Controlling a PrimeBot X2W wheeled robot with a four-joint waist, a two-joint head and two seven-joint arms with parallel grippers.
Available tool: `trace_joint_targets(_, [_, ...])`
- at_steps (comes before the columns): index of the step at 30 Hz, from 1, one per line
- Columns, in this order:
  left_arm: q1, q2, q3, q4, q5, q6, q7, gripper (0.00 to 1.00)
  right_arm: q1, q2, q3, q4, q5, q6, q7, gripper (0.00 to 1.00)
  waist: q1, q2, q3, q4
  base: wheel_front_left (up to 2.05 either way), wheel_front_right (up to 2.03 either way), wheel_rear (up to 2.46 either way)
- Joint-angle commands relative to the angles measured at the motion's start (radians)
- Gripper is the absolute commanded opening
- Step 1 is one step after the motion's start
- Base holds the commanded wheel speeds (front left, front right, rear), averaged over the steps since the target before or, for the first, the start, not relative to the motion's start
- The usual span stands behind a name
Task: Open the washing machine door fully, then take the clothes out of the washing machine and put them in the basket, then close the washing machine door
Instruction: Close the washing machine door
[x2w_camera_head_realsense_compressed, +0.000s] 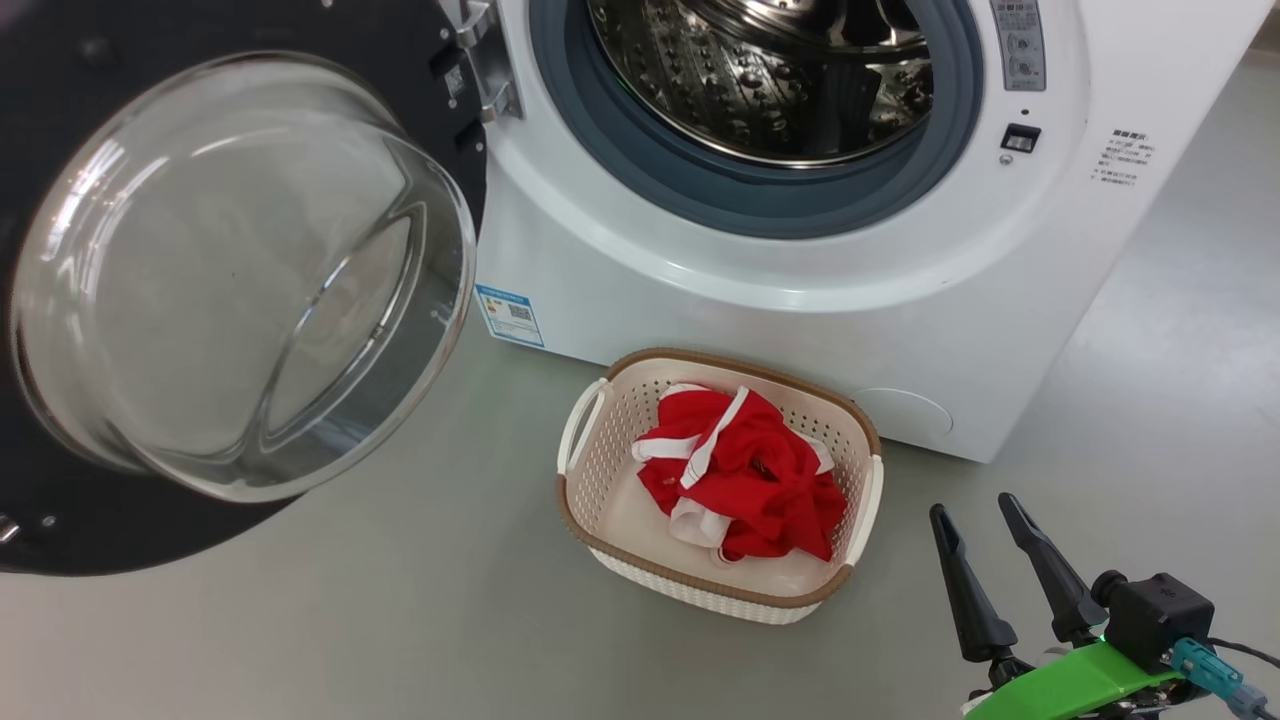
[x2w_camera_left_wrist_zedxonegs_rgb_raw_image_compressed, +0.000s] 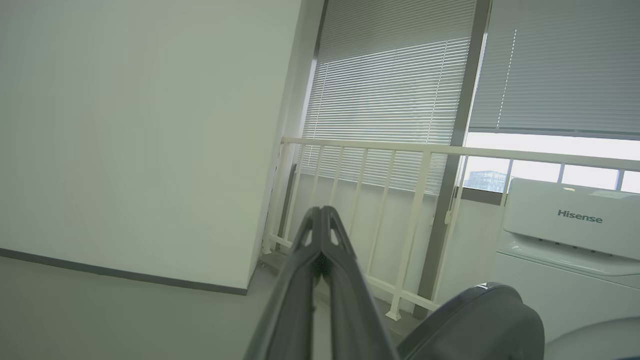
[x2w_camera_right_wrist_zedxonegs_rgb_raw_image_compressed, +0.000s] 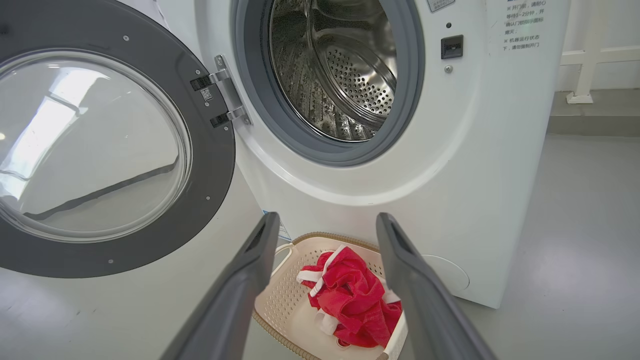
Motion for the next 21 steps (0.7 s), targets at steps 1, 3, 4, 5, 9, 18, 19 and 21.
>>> trace_joint_targets(1, [-0.048,0.087,0.003,0.031,-0.046,-0.005,0.028,0.00,-0.039,-0.008,0.018,-0.026,-0.009,0.007,-0.006,1.00,0.0000,0.0000,0.014,-0.010,0.00,0.00,0.00])
trace_joint_targets(3, [-0.076,0.121,-0.012,0.104,-0.099,-0.005,0.053,0.00,-0.044,-0.007,0.021,-0.025,-0.010,0.007,-0.006,1.00,0.0000,0.0000,0.022,-0.017,0.00,0.00,0.00])
trace_joint_targets(4, [-0.091,0.131,-0.014,0.141,-0.134,-0.005,0.074,0.00,-0.047,-0.007,0.022,-0.025,-0.010,0.007,-0.006,1.00,0.0000,0.0000,0.026,-0.020,0.00,0.00,0.00])
trace_joint_targets(5, [-0.105,0.143,-0.020,0.172,-0.164,-0.005,0.096,0.00,-0.049,-0.007,0.022,-0.025,-0.010,0.007,-0.006,1.00,0.0000,0.0000,0.029,-0.023,0.00,0.00,0.00])
trace_joint_targets(9, [-0.153,0.179,-0.040,0.298,-0.274,-0.005,0.246,0.00,-0.055,-0.006,0.022,-0.025,-0.009,0.007,-0.006,1.00,0.0000,0.0000,0.039,-0.032,0.00,0.00,0.00])
trace_joint_targets(18, [-0.199,0.209,-0.074,0.458,-0.380,-0.005,0.518,0.00,-0.056,-0.003,0.017,-0.024,-0.009,0.007,-0.006,1.00,0.0000,0.0000,0.040,-0.035,0.00,0.00,0.00])
trace_joint_targets(19, [-0.198,0.209,-0.082,0.473,-0.387,-0.005,0.556,0.00,-0.056,-0.001,0.017,-0.022,-0.009,0.007,-0.006,1.00,0.0000,0.0000,0.037,-0.034,0.00,0.00,0.00])
trace_joint_targets(21, [-0.194,0.208,-0.100,0.485,-0.398,-0.005,0.618,0.00,-0.053,0.001,0.017,-0.020,-0.009,0.007,-0.006,1.00,0.0000,0.0000,0.028,-0.032,0.00,0.00,0.00])
